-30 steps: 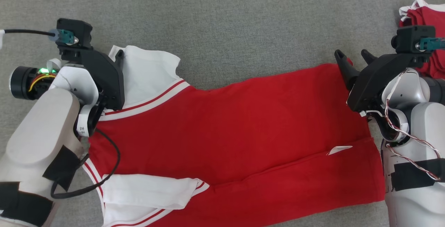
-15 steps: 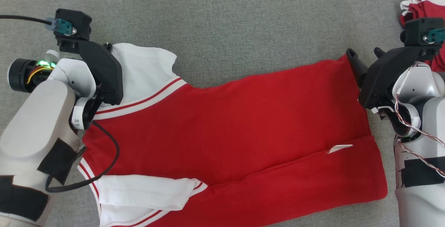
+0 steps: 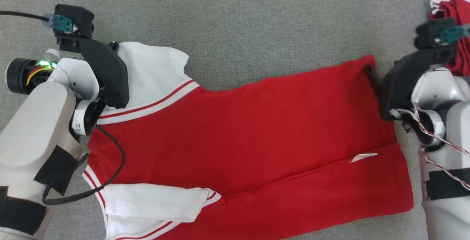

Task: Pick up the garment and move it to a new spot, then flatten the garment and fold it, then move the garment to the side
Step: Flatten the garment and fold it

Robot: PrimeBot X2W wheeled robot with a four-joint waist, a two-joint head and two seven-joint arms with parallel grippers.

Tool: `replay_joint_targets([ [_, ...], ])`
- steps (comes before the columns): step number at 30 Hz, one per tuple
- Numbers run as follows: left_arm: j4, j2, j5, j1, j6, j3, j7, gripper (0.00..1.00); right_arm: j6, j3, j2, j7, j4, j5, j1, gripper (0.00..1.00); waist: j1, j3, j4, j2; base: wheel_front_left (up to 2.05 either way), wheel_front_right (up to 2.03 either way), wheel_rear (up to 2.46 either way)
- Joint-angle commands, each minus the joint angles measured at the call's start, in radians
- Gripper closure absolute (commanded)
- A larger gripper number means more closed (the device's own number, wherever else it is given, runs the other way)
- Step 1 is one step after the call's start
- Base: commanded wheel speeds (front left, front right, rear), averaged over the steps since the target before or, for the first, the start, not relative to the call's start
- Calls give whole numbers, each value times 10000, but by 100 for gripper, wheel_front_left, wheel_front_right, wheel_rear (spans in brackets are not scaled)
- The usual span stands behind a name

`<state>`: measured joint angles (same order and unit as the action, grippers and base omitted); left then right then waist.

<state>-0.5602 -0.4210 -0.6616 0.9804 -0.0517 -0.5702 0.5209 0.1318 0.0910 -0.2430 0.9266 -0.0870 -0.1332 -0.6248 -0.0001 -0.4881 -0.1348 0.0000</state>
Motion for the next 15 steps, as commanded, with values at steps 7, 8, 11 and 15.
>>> replay_joint_targets([
  [7, -142, -61, -73, -381, -118, -126, 232, 100, -21, -811, -399, 281, -578, -468, -367, 0, 1, -108, 73, 0, 0, 0, 0],
  [8, -123, -57, -84, -384, -124, -129, 233, 100, -21, -898, -430, 265, -693, -527, -380, 0, 1, -116, 78, 0, 0, 0, 0],
  [11, -66, -66, -110, -386, -123, -139, 221, 100, -21, -1174, -546, 172, -991, -677, -453, 19, 1, -146, 89, 0, 0, 0, 0],
  [15, 34, -102, -73, -401, -81, -117, -88, 100, -23, -1423, -747, -187, -1246, -702, -568, 100, 1, -148, 103, 0, 0, 0, 0],
])
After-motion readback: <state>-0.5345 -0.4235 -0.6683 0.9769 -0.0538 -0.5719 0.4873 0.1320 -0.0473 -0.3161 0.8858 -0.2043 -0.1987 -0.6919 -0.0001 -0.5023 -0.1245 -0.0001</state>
